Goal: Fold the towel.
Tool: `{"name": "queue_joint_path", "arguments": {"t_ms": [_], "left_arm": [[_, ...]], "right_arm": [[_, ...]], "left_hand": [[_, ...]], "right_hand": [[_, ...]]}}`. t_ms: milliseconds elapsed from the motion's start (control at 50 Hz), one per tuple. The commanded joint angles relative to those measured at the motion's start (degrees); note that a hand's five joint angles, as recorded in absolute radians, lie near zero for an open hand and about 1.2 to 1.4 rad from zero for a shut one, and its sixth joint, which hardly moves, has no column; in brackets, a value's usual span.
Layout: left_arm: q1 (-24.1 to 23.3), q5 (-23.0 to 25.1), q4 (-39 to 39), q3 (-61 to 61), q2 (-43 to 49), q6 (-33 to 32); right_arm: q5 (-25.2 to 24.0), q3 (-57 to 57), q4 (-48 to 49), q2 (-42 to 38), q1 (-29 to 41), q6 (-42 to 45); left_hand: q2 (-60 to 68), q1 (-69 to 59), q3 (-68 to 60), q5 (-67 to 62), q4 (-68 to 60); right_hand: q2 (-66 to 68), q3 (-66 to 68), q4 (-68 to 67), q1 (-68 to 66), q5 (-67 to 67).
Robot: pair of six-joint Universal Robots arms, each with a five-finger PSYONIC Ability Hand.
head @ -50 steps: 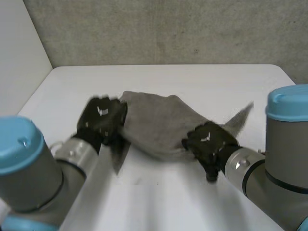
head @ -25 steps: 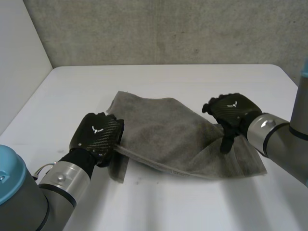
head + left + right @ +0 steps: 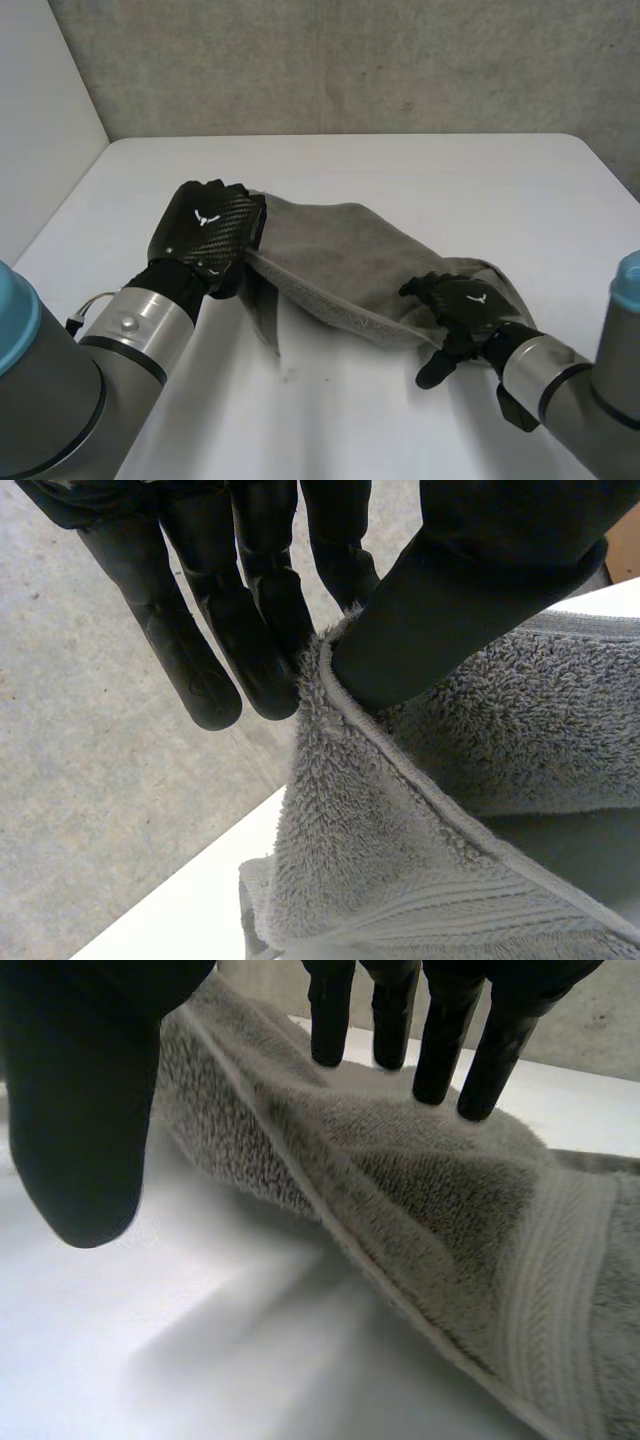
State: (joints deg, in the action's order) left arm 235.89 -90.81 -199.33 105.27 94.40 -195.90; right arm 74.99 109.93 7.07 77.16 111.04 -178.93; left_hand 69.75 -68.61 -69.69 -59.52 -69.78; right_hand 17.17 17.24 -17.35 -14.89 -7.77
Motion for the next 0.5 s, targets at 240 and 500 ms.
{"name": "queue_joint_path", "arguments": {"t_ms": [240, 500], "left_arm": [[3.25, 0.19, 2.01, 2.39, 0.25, -0.53], [6.95, 7.21, 10.72, 1.08, 9.56, -0.62]], "right_arm": [[6.48, -4.10, 2.54, 9.56, -0.12, 25.43], [4.28, -11.31, -24.91, 6.95, 0.67, 40.86]], "left_hand": [[10.25, -11.39, -10.31, -10.48, -10.22], [10.25, -11.39, -10.31, -10.48, -10.22]], "right_hand": [[62.83, 62.76, -62.65, -65.11, -62.23], [62.83, 62.76, -62.65, -65.11, -62.23]]}}
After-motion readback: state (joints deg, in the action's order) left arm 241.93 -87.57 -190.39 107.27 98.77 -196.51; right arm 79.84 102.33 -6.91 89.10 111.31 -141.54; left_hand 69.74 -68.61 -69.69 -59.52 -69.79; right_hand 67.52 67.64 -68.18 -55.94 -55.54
